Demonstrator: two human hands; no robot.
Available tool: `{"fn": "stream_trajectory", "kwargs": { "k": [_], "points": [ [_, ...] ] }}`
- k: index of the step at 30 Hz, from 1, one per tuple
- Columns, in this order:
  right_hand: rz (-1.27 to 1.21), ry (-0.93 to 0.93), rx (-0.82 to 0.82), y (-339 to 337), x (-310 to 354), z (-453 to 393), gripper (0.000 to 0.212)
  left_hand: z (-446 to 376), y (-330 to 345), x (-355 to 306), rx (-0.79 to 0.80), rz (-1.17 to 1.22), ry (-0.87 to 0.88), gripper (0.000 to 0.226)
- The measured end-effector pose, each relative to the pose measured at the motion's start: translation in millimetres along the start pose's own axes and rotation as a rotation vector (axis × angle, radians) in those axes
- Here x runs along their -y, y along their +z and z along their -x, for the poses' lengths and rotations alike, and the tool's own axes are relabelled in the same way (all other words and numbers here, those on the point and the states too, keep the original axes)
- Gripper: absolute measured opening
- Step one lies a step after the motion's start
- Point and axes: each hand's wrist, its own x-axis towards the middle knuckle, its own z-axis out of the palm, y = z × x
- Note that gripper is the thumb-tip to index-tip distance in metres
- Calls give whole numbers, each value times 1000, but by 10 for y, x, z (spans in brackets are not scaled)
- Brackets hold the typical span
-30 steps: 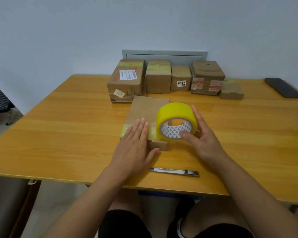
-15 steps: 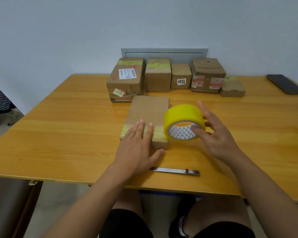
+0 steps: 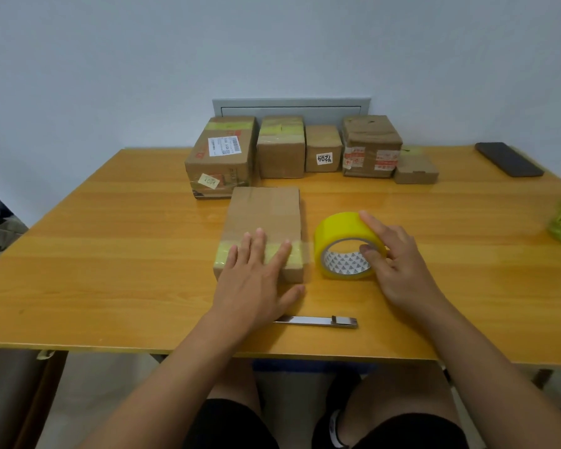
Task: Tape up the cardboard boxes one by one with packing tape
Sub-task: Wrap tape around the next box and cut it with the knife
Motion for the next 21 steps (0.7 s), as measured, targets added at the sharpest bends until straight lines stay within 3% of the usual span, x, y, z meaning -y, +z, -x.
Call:
{"fn": "stream_trajectory", "kwargs": {
  "k": [3, 8, 21],
  "points": [
    [8, -13, 0, 17, 2, 20, 69, -37, 22, -5, -45, -53, 90, 85],
    [-3, 117, 20, 120, -37, 45, 87, -73, 10, -88, 39, -12, 85, 84],
    [-32, 204, 9, 129, -16, 33, 77, -103, 30, -47, 32, 7, -24, 81]
  ]
}}
